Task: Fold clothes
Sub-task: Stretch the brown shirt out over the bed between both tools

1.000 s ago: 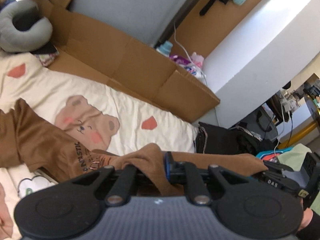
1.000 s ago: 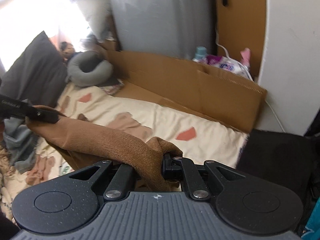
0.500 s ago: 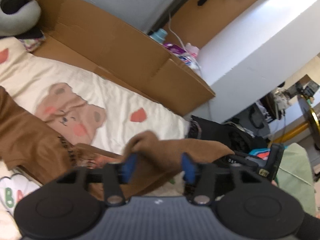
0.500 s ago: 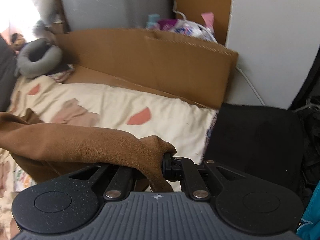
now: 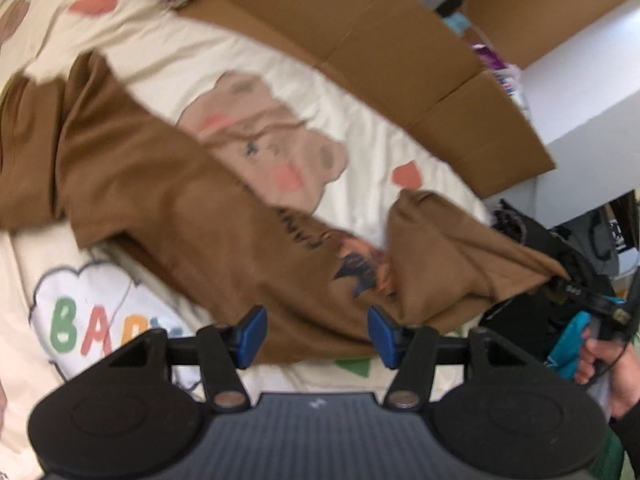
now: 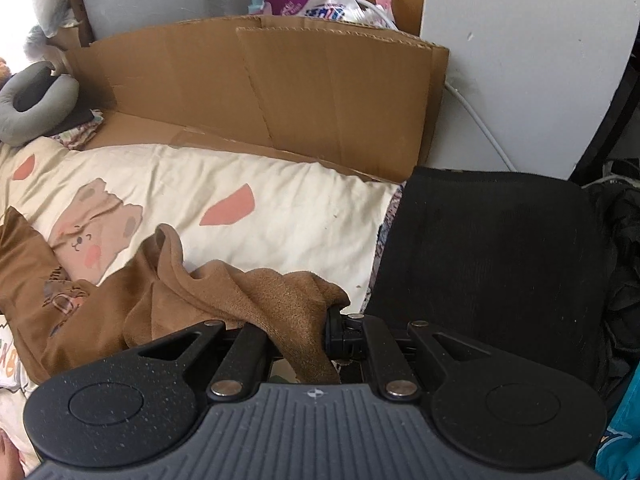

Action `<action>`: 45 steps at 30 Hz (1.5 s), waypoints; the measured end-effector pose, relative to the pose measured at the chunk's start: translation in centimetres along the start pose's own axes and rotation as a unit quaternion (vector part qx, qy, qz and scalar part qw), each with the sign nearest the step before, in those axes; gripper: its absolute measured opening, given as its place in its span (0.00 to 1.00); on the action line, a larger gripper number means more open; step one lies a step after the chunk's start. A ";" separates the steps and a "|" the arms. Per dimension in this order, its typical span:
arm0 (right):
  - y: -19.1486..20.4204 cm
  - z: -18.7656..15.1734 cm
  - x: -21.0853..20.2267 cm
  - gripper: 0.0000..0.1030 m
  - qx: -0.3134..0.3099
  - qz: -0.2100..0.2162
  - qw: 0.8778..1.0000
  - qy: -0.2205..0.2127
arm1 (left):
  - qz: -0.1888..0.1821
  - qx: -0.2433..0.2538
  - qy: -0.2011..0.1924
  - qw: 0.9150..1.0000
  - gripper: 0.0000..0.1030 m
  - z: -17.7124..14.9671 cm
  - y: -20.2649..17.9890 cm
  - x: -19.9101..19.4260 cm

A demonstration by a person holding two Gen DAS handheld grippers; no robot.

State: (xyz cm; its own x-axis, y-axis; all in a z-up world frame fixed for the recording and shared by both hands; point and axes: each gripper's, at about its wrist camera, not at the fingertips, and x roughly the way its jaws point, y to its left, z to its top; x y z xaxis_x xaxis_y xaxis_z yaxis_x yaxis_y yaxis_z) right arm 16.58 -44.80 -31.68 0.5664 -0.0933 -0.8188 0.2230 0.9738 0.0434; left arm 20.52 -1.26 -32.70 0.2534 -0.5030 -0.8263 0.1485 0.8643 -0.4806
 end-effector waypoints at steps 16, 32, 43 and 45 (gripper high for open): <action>-0.5 -0.2 1.0 0.06 0.006 -0.002 1.000 0.011 | 0.002 -0.073 0.031 0.997 0.58 -2.8 4.0 7.4; -0.6 -1.1 -0.4 0.06 -0.022 0.010 1.000 0.012 | -0.006 -0.035 0.020 0.999 0.04 -1.1 4.0 4.9; 0.9 -5.8 -3.8 0.06 -0.062 0.054 0.997 0.010 | 0.029 0.031 -0.016 0.999 0.04 3.4 4.1 -3.4; 1.6 -7.0 -4.2 0.07 -0.065 0.071 0.995 0.012 | 0.038 0.040 -0.019 0.998 0.04 3.6 4.1 -4.6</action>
State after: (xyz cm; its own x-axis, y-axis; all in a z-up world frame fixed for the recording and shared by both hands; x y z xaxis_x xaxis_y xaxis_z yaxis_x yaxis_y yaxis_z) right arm 8.95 -41.40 -32.17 0.5647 0.0504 -0.8237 0.0366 0.9956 0.0860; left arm 23.41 4.62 -29.77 0.3034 -0.4365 -0.8470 0.2035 0.8981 -0.3900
